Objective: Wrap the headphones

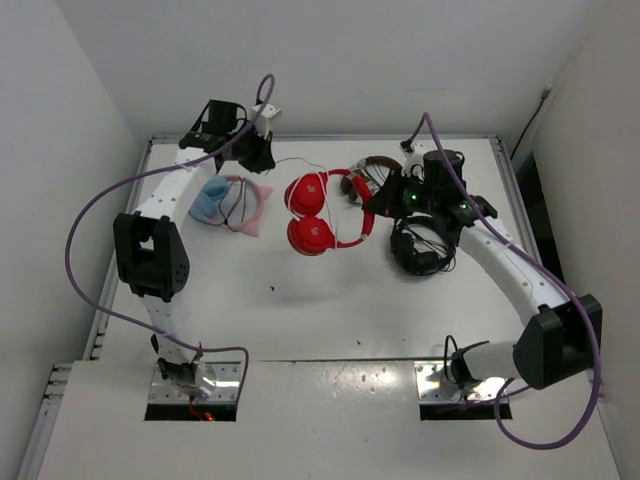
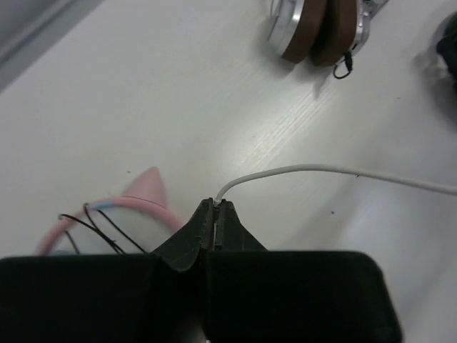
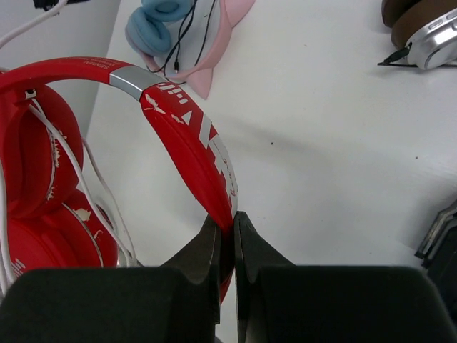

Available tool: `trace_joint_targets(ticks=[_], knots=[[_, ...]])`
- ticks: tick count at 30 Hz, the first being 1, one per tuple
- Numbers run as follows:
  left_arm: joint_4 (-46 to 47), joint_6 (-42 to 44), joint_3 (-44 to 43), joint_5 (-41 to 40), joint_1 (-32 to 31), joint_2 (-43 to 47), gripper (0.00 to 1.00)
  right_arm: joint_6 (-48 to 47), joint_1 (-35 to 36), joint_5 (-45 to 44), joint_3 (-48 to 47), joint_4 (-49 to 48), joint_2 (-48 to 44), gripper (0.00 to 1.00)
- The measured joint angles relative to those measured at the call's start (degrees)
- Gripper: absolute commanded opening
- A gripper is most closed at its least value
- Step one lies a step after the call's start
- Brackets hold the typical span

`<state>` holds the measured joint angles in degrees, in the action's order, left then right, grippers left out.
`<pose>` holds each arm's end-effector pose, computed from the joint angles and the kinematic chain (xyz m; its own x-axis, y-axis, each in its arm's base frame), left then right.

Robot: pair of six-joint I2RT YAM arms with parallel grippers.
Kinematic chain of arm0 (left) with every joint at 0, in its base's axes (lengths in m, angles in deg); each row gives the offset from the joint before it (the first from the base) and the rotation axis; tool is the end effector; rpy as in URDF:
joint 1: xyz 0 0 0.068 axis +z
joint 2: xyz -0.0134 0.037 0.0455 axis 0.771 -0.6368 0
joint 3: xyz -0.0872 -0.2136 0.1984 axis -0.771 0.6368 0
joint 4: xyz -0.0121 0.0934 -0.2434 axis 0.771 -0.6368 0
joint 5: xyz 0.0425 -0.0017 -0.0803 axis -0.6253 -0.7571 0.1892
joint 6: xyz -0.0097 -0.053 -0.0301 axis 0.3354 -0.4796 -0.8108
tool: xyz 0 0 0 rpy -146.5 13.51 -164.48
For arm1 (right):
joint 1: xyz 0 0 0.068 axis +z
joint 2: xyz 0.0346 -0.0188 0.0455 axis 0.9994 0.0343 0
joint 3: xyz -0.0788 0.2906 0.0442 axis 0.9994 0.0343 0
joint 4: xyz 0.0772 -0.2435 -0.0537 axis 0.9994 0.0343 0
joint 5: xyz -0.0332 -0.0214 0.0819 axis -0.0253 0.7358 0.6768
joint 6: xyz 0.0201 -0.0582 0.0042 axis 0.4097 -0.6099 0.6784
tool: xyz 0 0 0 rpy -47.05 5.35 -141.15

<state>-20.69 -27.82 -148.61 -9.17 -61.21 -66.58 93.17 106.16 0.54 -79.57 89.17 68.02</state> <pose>0.4423 -0.1042 0.3504 -0.4821 0.3234 -0.8142 0.6327 0.7714 -0.0683 0.2831 0.1122 0.3398 -0.7359 0.2903 -0.6118 -0.2478 0.7253 0.6423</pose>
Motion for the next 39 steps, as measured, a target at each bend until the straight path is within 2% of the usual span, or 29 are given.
trace_joint_targets(ticks=[7, 13, 19, 28, 33, 39], knots=[[1.70, -12.74, 7.41, 12.66, 5.07, -0.04, 0.00, 7.15, -2.93, 1.97, -0.61, -0.70, 3.10, 0.00], [7.15, -23.56, 18.67, 22.21, 6.75, 0.39, 0.00, 13.75, -5.35, 2.29, -2.78, -2.10, 5.95, 0.00], [10.88, -30.10, 24.28, 26.75, 6.64, 1.75, 0.00, 16.76, -6.71, 2.78, -4.70, -2.75, 8.76, 0.00], [15.65, -33.77, 31.15, 32.28, 6.05, 7.96, 0.00, 19.47, -8.00, 1.68, -8.39, -2.54, 12.39, 0.00], [17.99, -35.21, 32.63, 36.02, 3.45, 10.34, 0.00, 21.99, -7.74, -2.05, -10.62, -0.09, 14.91, 0.00], [29.83, -45.86, 37.79, 41.86, 0.24, 11.54, 0.00, 23.56, -5.29, -7.08, -14.36, 2.47, 18.53, 0.00]])
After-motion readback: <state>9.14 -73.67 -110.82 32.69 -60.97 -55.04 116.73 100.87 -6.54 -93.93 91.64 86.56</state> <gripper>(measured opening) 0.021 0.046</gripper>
